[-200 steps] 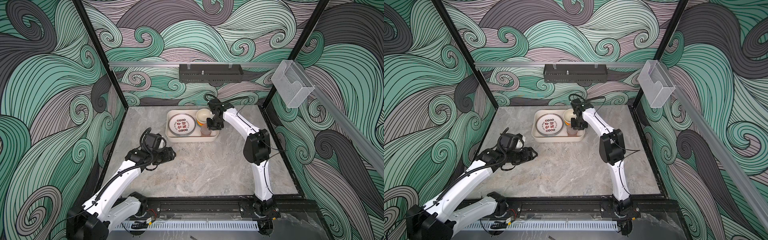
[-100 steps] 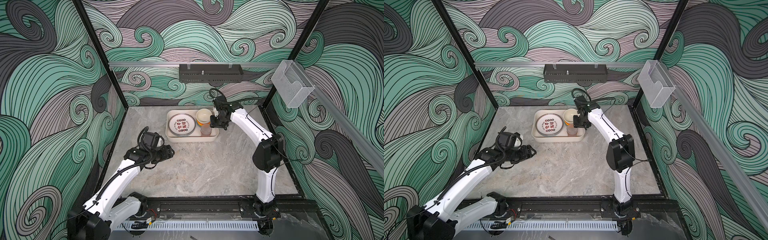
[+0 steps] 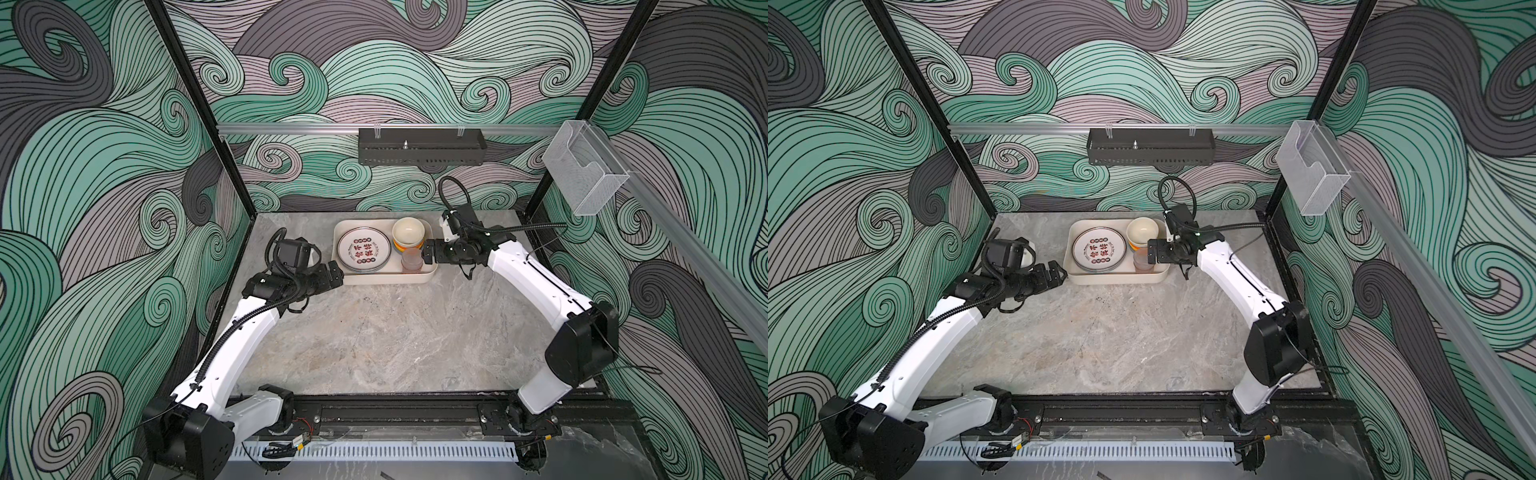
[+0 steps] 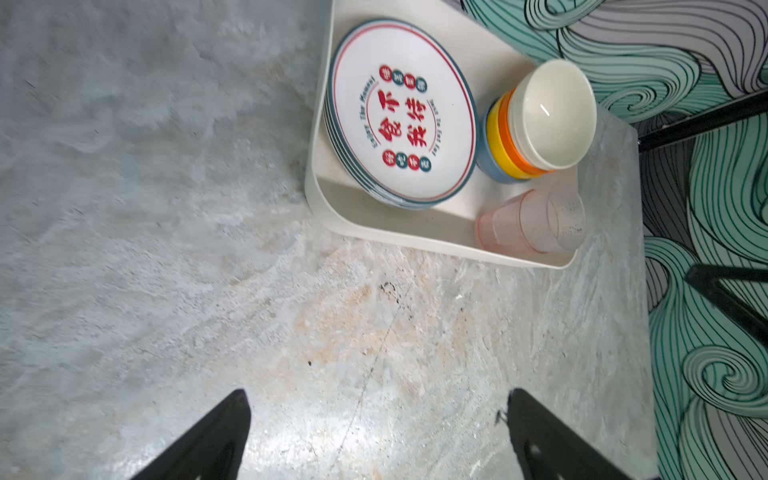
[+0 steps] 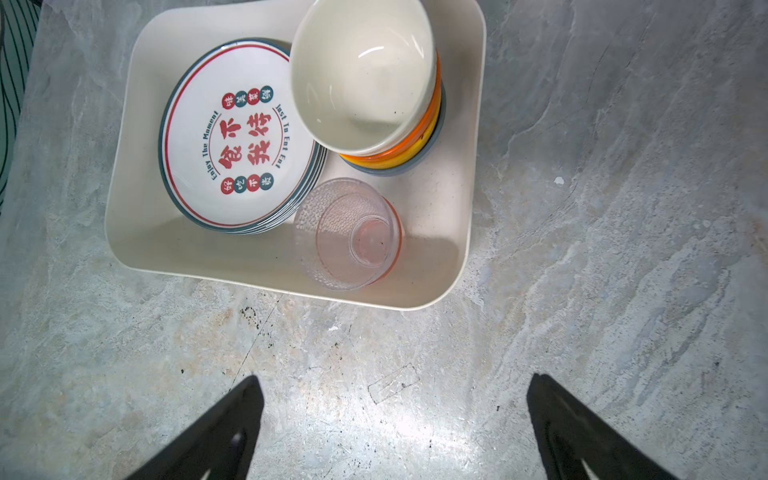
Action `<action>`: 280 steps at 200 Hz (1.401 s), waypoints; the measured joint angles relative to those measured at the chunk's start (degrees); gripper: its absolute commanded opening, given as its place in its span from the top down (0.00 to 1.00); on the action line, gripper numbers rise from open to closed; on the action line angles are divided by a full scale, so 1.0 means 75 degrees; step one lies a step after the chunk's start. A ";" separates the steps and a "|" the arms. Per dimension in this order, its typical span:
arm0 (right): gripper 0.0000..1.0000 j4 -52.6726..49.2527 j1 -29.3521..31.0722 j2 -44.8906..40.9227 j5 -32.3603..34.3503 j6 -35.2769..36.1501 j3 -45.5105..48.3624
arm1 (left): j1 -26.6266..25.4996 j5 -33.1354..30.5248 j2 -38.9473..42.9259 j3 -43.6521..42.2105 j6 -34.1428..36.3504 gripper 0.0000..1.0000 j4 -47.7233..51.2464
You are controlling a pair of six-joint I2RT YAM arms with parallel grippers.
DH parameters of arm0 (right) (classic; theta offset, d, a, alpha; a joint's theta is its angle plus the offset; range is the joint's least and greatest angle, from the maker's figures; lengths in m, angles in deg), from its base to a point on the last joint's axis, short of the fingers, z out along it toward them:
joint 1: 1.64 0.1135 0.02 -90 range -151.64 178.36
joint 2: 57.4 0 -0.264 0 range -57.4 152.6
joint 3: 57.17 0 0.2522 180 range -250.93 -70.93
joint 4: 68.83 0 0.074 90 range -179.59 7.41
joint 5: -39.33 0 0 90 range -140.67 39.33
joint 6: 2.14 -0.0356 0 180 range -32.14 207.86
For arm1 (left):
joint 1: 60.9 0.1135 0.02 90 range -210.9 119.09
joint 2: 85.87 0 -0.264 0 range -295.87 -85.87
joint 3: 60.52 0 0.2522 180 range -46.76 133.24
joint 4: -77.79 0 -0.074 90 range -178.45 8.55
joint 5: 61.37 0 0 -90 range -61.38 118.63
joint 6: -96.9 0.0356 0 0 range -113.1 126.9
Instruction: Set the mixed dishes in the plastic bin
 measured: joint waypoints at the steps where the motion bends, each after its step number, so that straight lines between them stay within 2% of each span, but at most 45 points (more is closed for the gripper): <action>1: 0.00 0.0038 -0.0006 -0.0035 0.0017 0.0000 0.0038 | 0.0009 -0.0035 0.0006 0.0006 0.0017 0.01 -0.0017; 42: 0.00 0.1320 -0.0140 -0.1276 0.0935 0.0152 0.1463 | 0.0195 -0.1072 0.0717 -0.0522 0.0676 0.01 -0.1058; 66: 0.00 0.2480 -0.0245 -0.1990 0.1810 0.0361 0.2404 | 0.0338 -0.1632 0.1183 -0.0903 0.1236 0.01 -0.1751; 107: 0.00 0.4546 -0.0653 -0.2859 0.3305 0.0813 0.4211 | 0.0886 -0.2821 0.1230 -0.1617 0.2215 0.01 -0.3112; 140: 0.00 0.5960 -0.1256 -0.3028 0.4625 0.1221 0.5351 | 0.1332 -0.3829 0.0997 -0.2509 0.2821 0.01 -0.4301; 172: 0.00 0.6921 -0.1958 -0.2728 0.5304 0.1250 0.6266 | 0.1635 -0.4176 -0.0198 -0.3072 0.2894 0.02 -0.5219; 195: 0.01 0.7740 -0.2197 -0.2238 0.5368 0.1317 0.7055 | 0.1763 -0.4226 -0.1218 -0.3258 0.2766 0.04 -0.5831; 223: 0.00 0.8766 -0.2197 -0.1655 0.5091 0.1612 0.7857 | 0.1807 -0.4188 -0.1912 -0.3768 0.2693 0.09 -0.6808; 251: 0.00 1.0389 -0.2355 -0.1329 0.4392 0.1970 0.8367 | 0.1816 -0.3978 -0.2183 -0.4135 0.2917 0.10 -0.7883; 275: 0.01 1.1573 -0.2617 -0.0860 0.3217 0.2317 0.8568 | 0.1845 -0.3689 -0.2430 -0.4704 0.3142 0.10 -0.9285; 280: 0.01 1.1747 -0.2652 -0.0694 0.3016 0.2366 0.8559 | 0.1845 -0.3622 -0.2576 -0.4768 0.3206 0.02 -0.9515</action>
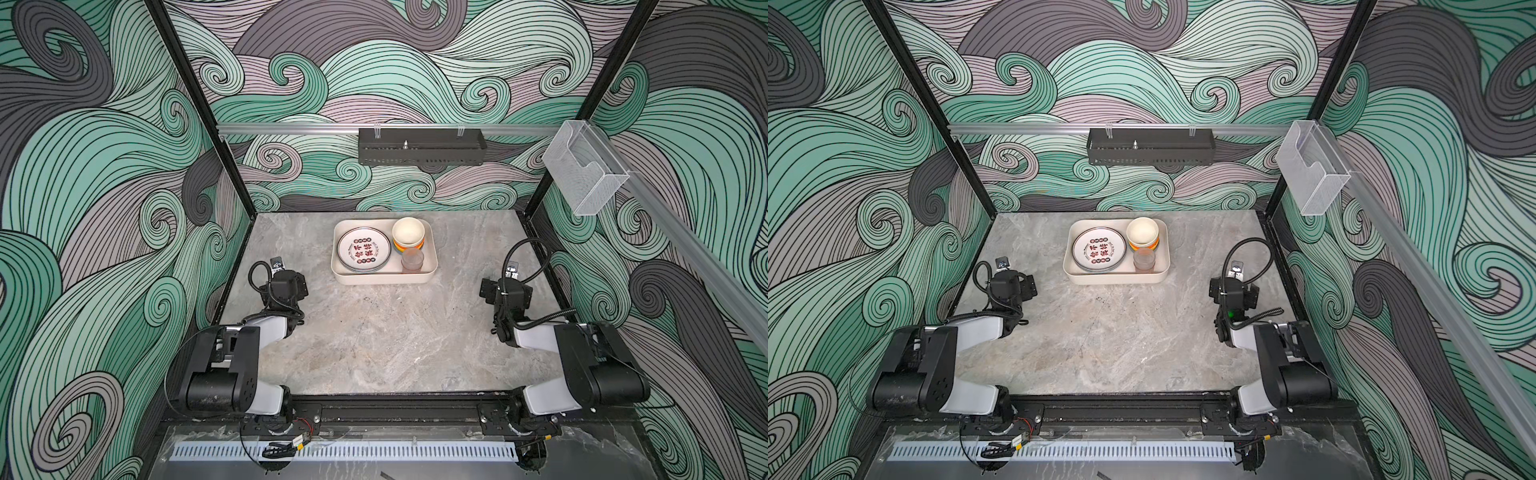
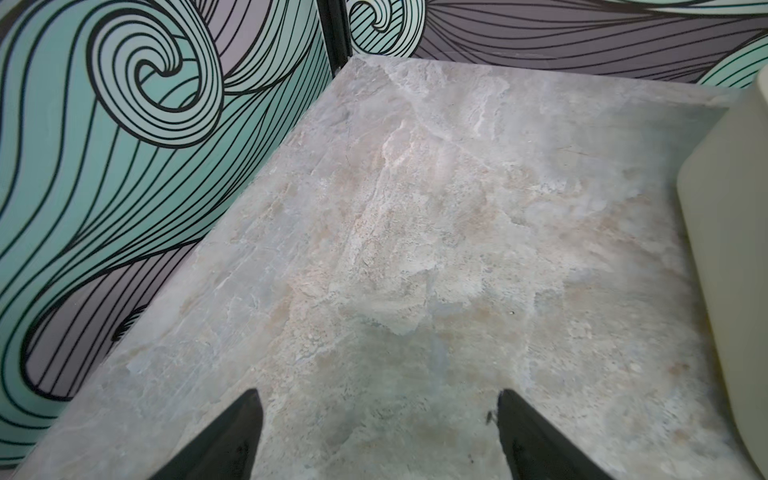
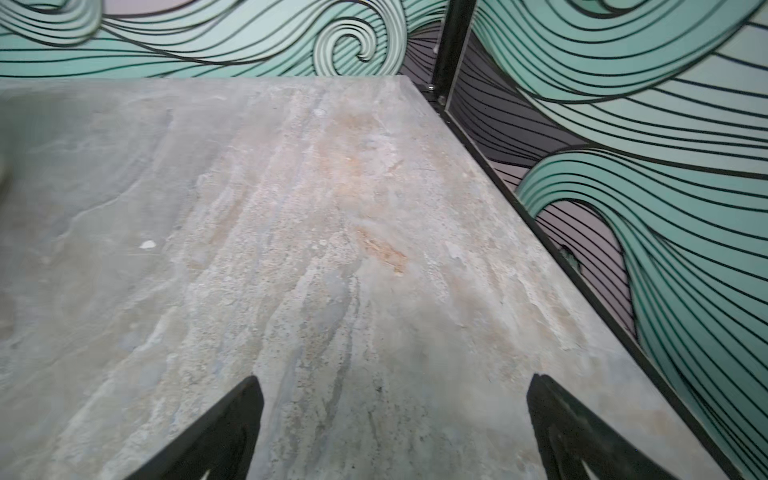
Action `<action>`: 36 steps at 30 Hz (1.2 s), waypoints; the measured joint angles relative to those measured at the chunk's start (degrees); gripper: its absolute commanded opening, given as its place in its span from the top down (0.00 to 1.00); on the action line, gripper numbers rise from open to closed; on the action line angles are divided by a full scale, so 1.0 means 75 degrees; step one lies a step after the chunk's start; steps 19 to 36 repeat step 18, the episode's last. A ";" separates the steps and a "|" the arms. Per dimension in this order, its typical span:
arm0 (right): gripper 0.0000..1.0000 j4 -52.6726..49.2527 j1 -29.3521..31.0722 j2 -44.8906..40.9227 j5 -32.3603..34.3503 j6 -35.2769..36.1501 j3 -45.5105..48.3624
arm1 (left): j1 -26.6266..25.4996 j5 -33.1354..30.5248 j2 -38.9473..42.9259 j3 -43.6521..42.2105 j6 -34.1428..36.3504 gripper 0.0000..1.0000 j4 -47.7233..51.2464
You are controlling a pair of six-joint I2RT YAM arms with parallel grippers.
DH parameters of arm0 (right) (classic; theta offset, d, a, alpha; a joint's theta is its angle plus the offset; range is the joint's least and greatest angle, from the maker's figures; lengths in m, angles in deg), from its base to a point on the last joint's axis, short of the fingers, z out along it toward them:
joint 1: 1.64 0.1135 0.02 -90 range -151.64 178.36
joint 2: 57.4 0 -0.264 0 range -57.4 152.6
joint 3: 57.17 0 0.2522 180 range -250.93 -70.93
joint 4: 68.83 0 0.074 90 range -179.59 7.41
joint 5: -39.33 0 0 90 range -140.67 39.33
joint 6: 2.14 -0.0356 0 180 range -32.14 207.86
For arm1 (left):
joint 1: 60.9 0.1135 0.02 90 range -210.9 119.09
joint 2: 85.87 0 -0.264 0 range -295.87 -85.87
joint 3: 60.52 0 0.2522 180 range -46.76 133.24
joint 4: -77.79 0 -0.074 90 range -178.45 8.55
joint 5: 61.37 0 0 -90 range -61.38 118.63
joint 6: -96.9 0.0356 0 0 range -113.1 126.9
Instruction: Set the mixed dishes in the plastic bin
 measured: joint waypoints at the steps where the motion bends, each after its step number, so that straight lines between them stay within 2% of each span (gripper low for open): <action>1: 0.01 -0.0061 -0.0041 0.0079 -0.0216 0.0029 -0.0017 | 0.0000 0.0102 -0.0251 -0.0044 0.0093 0.02 -0.0286; 5: 0.01 0.0152 -0.0207 0.0169 -0.0895 0.0096 -0.0050 | 0.0067 0.0446 -0.0600 -0.0064 0.0224 0.01 -0.0560; 12: 0.01 0.0376 -0.0230 0.0134 -0.1285 0.0119 -0.0055 | 0.0105 0.0609 -0.0589 -0.0006 0.0254 0.01 -0.0799; 36: 0.01 0.0274 -0.0309 0.0131 -0.1460 0.0119 -0.0087 | 0.0105 0.0667 -0.0586 -0.0006 0.0254 0.01 -0.0801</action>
